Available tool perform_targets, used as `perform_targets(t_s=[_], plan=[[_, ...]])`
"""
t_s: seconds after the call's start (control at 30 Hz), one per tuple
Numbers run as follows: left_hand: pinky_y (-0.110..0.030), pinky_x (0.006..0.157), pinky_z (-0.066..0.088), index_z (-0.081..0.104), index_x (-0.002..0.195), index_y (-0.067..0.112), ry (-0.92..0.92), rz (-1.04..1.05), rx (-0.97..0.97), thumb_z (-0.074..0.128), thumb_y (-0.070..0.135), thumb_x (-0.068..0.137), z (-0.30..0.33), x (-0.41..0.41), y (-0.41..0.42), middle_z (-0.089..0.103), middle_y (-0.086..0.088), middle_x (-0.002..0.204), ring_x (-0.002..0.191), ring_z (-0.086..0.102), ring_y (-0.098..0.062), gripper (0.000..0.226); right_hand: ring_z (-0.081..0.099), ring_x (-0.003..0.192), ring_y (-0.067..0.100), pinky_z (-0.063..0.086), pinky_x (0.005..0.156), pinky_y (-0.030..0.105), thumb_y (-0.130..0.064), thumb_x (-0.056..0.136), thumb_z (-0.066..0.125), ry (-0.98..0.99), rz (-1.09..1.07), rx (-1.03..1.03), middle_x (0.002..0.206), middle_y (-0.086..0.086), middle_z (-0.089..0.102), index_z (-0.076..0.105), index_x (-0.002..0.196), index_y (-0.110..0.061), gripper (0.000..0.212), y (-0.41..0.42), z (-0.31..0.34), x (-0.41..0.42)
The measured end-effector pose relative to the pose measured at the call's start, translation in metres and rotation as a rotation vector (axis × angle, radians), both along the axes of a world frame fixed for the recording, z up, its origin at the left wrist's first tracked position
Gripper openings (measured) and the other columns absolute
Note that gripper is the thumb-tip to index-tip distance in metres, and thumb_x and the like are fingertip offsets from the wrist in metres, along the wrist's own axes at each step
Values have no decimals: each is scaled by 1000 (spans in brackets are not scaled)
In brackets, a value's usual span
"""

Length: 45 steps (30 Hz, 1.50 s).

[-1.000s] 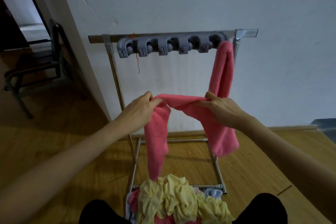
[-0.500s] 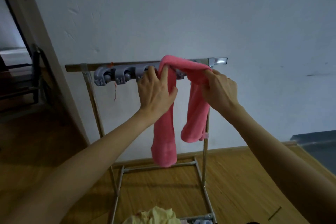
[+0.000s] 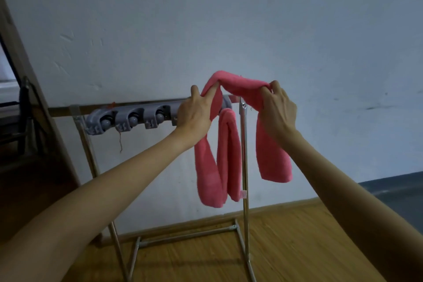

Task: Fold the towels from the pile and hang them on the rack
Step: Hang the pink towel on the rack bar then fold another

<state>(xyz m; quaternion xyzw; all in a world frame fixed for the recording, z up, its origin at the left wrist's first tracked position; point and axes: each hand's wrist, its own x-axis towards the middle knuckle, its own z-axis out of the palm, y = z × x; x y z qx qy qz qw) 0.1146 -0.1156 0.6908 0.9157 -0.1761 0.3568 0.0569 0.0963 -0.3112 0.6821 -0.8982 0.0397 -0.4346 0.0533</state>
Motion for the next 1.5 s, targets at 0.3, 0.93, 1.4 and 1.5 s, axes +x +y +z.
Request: perform_targets(t_s=[0.3, 0.93, 1.4, 1.5], plan=[[-37, 64, 48, 12, 151, 27, -45, 137, 293, 49, -6, 89, -22, 29, -10, 42, -17, 110, 77, 60, -33, 79, 56, 93, 32, 34, 59, 34, 4, 80, 54, 116, -6, -12, 112, 11, 51, 56, 113, -8, 36, -21, -23, 34], [-25, 39, 40, 73, 92, 23, -204, 165, 362, 78, 10, 60, -87, 55, -17, 62, -10, 93, 52, 55, -20, 35, 59, 91, 36, 38, 61, 37, -3, 85, 48, 347, 59, -54, 109, 13, 51, 53, 113, -7, 29, -24, -97, 40], [-38, 59, 52, 55, 113, 4, 56, 16, 151, 56, -7, 82, -111, 48, -23, 47, -19, 110, 74, 58, -30, 34, 58, 85, 37, 42, 62, 39, -5, 84, 48, 358, 214, -43, 102, 11, 50, 51, 120, -12, 37, -20, -120, 39], [-37, 63, 52, 46, 129, 7, 90, 15, 106, 54, -3, 86, -119, 49, -24, 45, -18, 112, 80, 58, -31, 45, 58, 85, 36, 44, 63, 39, -8, 86, 47, 361, 241, -39, 102, 9, 50, 51, 124, -16, 39, -19, -126, 39]])
